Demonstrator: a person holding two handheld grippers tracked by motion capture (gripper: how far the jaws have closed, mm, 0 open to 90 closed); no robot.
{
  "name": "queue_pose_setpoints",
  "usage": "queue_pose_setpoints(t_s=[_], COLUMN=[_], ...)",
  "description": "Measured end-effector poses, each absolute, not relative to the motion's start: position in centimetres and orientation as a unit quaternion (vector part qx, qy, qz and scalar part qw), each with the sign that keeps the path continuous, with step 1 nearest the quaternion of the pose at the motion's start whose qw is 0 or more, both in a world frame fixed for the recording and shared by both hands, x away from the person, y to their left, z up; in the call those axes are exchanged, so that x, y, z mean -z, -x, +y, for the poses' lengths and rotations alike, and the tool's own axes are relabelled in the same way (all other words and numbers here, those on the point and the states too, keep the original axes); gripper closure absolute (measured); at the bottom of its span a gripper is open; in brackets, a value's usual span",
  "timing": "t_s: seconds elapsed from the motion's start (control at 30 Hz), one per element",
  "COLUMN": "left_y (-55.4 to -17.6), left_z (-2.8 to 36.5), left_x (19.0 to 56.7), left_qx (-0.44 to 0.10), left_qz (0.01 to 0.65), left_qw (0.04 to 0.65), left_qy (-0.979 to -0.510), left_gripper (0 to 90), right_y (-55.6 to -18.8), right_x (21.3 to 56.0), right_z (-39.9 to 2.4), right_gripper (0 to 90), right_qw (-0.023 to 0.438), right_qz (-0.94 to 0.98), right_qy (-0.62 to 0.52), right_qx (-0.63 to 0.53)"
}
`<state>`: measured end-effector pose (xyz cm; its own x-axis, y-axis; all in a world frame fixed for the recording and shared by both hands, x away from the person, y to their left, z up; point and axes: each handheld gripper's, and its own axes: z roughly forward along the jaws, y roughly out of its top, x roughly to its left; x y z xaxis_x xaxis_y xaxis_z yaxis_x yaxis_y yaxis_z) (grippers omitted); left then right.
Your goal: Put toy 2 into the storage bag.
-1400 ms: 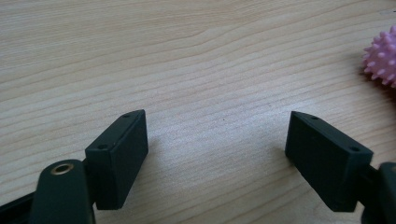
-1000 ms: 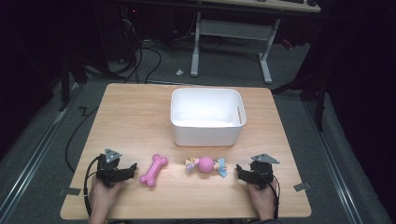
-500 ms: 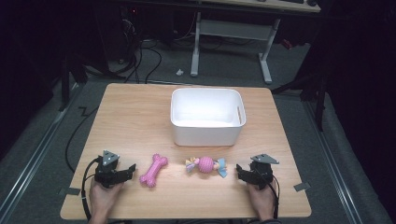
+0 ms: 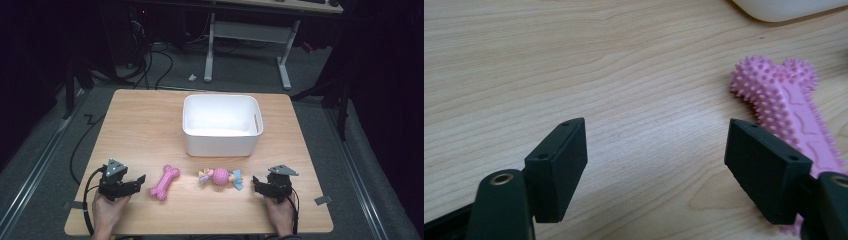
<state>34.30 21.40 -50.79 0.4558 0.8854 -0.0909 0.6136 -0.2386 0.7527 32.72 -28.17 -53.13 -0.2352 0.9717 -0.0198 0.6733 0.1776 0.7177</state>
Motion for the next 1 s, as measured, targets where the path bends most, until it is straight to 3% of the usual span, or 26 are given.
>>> queue_pose_setpoints(t_s=[0.5,1.0], left_y=[-33.5,-34.1], left_z=[18.3,14.6], left_x=[48.7,49.2], left_qx=[-0.166,-0.137], left_qz=[0.454,0.433], left_qw=[0.386,0.359], left_qy=[-0.786,-0.815], left_gripper=[28.7,33.7], right_y=[-32.7,-32.6], right_x=[53.1,53.1], right_z=[-28.1,-28.1], right_gripper=[24.3,24.2], right_qw=[0.247,0.244], right_qz=[0.730,0.734], right_qy=[-0.562,-0.556], right_qx=[-0.301,-0.303])
